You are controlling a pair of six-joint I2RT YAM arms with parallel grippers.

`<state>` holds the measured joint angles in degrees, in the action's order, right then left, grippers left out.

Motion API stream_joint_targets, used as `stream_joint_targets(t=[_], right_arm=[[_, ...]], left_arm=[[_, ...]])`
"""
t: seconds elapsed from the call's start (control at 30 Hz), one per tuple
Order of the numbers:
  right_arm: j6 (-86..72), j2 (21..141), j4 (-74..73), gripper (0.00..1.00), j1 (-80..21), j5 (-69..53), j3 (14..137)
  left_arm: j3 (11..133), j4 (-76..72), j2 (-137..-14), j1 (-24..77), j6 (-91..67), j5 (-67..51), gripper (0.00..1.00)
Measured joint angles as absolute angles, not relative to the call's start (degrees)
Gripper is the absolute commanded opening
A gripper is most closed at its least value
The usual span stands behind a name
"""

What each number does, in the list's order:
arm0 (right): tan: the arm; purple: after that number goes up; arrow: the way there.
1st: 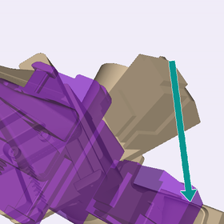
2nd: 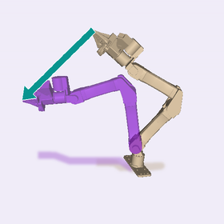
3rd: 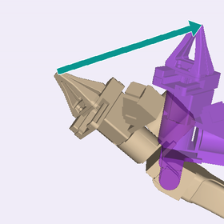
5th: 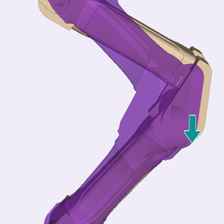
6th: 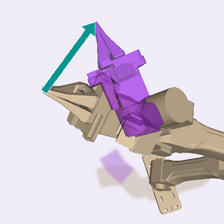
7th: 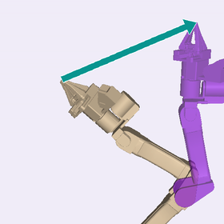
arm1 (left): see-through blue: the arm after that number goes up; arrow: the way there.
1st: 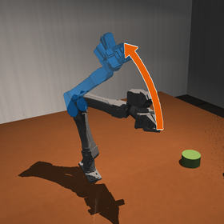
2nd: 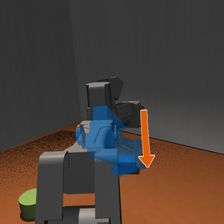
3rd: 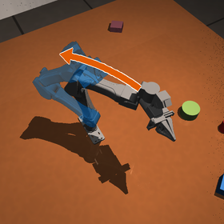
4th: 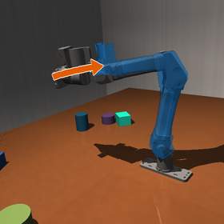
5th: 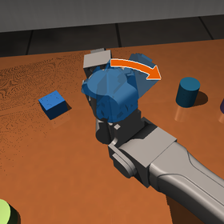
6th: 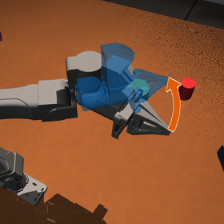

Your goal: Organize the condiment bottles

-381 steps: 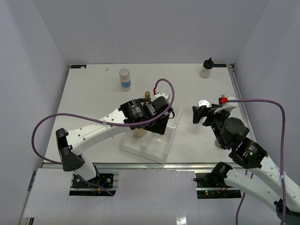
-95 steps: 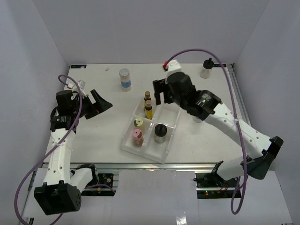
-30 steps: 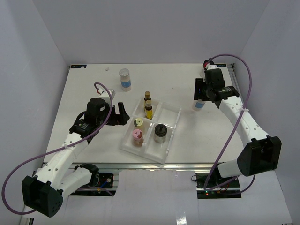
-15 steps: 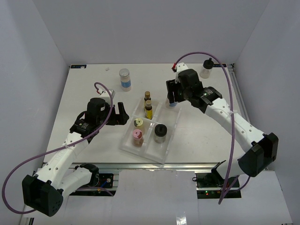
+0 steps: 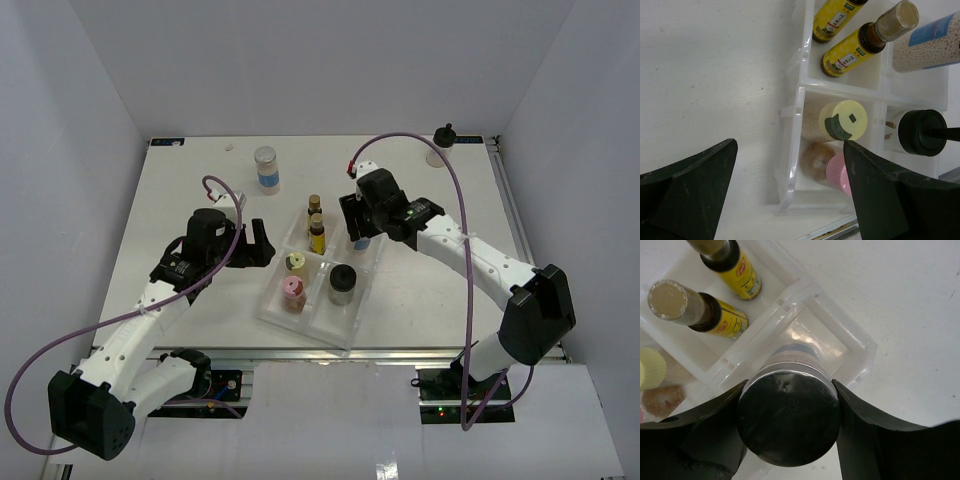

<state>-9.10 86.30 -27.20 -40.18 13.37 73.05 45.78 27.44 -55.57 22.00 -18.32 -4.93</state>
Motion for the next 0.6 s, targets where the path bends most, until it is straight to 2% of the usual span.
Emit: stream_joint_targets(t=[0.43, 0.6], right_arm=[[-12.12, 86.28, -23.89, 0.09, -44.49, 14.26, 65.43], [-13.24, 86.21, -21.57, 0.23, -44.74, 15.30, 64.09]], left_arm=[[45.78, 28.14, -55.83, 22.00, -18.26, -4.89, 0.98], [45.78, 28.27, -55.83, 22.00, -18.26, -4.89, 0.98]])
